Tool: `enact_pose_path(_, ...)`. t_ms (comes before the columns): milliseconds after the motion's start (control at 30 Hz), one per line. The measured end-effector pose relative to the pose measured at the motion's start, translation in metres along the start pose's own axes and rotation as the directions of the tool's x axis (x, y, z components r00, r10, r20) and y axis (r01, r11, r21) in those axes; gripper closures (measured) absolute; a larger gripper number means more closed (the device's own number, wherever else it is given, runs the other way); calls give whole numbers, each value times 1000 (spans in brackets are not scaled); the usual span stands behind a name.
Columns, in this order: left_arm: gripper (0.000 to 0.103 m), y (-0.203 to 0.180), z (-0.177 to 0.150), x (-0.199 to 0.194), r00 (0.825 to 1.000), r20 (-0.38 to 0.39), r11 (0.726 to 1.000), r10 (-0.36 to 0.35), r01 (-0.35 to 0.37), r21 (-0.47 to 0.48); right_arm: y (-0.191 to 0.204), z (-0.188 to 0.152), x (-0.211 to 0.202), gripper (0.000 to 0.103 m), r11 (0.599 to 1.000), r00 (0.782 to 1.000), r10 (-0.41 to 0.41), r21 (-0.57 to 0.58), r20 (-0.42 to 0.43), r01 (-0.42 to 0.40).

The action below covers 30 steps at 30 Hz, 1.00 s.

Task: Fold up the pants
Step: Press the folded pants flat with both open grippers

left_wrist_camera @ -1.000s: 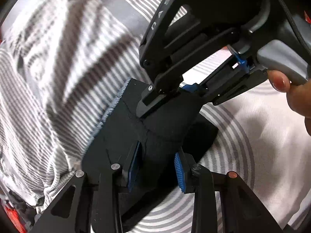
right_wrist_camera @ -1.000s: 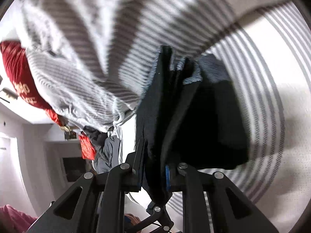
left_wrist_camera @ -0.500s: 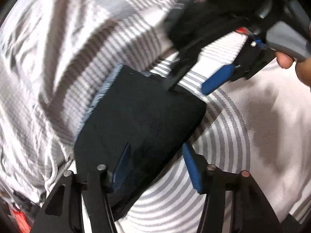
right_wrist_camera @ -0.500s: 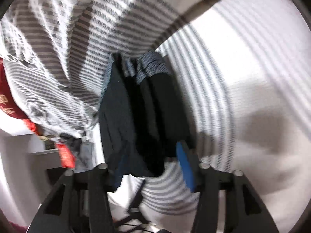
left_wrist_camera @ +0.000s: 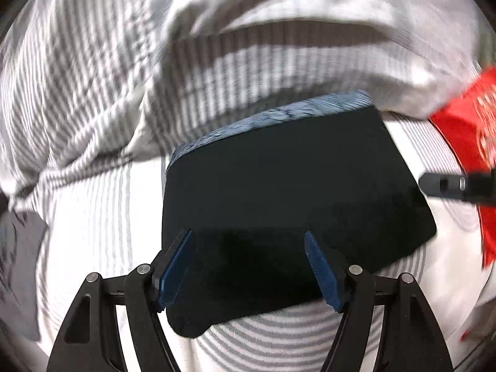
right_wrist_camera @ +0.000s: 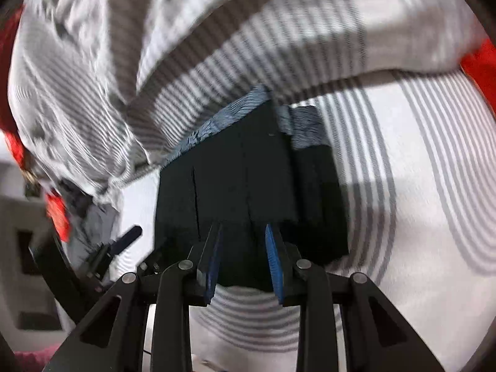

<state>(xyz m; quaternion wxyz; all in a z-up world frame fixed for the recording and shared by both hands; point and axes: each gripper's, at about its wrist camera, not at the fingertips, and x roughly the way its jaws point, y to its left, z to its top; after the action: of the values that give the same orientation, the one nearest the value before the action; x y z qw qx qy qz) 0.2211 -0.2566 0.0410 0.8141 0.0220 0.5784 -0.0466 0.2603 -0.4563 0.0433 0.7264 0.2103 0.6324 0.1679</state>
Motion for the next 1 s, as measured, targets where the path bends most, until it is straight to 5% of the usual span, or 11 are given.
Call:
enact_pose_path(167,29,15,-8,36,991,-106,990,-77,63,-128,3,-3,31,72,983,984,-167,-84,-55,162)
enact_pose_path(467,17,17,-17,49,990,-106,991,-88,76,-113,-5,-13,49,69,970,973,-224,-107,-58,217)
enact_pose_path(767,17,20,-15,52,991,-102,991,-86,75,-112,17,-15,60,36,961,971,-235,-164,-50,224)
enact_pose_path(1000,17,20,-14,51,991,-103,991,-88,76,-114,28,-18,67,29,946,964,-262,-206,-37,249)
